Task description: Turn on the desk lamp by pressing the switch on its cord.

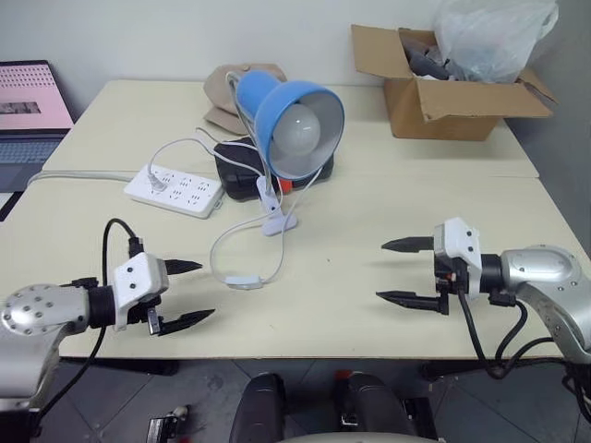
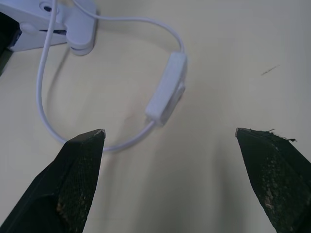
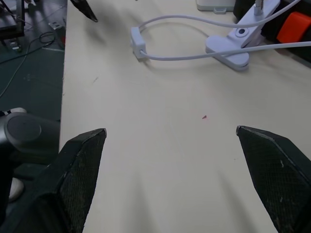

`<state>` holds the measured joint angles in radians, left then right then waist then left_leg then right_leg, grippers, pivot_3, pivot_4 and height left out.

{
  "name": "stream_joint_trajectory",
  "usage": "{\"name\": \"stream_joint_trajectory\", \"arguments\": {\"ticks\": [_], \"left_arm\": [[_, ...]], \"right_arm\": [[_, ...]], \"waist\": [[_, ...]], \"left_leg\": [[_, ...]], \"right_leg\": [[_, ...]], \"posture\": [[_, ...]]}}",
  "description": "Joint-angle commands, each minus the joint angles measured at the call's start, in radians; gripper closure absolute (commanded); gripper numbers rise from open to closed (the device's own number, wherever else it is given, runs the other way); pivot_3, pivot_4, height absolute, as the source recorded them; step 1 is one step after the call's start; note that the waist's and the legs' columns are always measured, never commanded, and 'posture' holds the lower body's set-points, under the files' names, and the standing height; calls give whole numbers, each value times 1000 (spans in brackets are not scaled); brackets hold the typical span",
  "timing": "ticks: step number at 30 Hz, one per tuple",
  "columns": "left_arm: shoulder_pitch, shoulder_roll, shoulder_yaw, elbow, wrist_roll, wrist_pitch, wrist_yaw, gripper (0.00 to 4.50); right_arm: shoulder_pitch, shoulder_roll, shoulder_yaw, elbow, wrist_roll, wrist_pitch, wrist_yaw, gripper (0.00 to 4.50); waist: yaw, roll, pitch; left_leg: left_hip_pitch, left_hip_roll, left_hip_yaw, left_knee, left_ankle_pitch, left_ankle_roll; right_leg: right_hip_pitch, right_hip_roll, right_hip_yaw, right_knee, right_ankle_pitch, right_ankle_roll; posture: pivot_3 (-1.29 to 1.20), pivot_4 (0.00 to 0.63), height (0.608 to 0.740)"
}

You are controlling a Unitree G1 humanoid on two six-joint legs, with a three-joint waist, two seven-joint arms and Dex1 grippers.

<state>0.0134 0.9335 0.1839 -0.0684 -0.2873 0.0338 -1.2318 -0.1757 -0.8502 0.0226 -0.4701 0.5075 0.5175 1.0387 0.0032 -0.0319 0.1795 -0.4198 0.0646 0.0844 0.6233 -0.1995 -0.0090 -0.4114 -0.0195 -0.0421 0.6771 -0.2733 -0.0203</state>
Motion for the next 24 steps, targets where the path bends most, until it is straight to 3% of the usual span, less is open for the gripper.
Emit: {"name": "stream_joint_trajectory", "arguments": {"ticks": [1, 8, 18, 21, 24], "left_arm": [[-126, -29, -84, 127, 45, -113, -41, 37], [-271, -74, -214, 324, 138, -232, -76, 37], [-372, -103, -282, 473, 194, -344, -73, 37], [-380, -105, -294, 469, 190, -344, -85, 439], [-382, -107, -301, 457, 188, -337, -92, 1126]], "right_arm": [[23, 5, -31, -90, 31, 29, -41, 0], [72, -4, -51, -164, 46, 66, -85, 0], [85, -10, -72, -210, 60, 107, -115, 0], [86, -12, -75, -215, 58, 111, -124, 0], [86, -14, -76, -217, 59, 112, -129, 0]], "waist": [[2, 0, 0], [-1, -1, -1], [-1, -1, -1], [-1, -1, -1], [0, -1, -1]], "left_leg": [[0, 0, 0, 0, 0, 0], [0, 0, 1, 2, 0, 0], [3, 0, -1, 4, 0, 1], [3, 0, -1, 5, 1, 1], [3, 0, -2, 5, 1, 1]], "right_leg": [[0, 0, 0, 0, 0, 0], [0, 0, 1, 2, 1, 1], [4, 1, 0, 3, 2, 2], [4, 0, 1, 3, 2, 3], [5, 0, 1, 3, 2, 3]], "posture": [[0, 150, 740], [0, 150, 740], [0, 150, 740], [0, 150, 740], [0, 150, 740]]}}
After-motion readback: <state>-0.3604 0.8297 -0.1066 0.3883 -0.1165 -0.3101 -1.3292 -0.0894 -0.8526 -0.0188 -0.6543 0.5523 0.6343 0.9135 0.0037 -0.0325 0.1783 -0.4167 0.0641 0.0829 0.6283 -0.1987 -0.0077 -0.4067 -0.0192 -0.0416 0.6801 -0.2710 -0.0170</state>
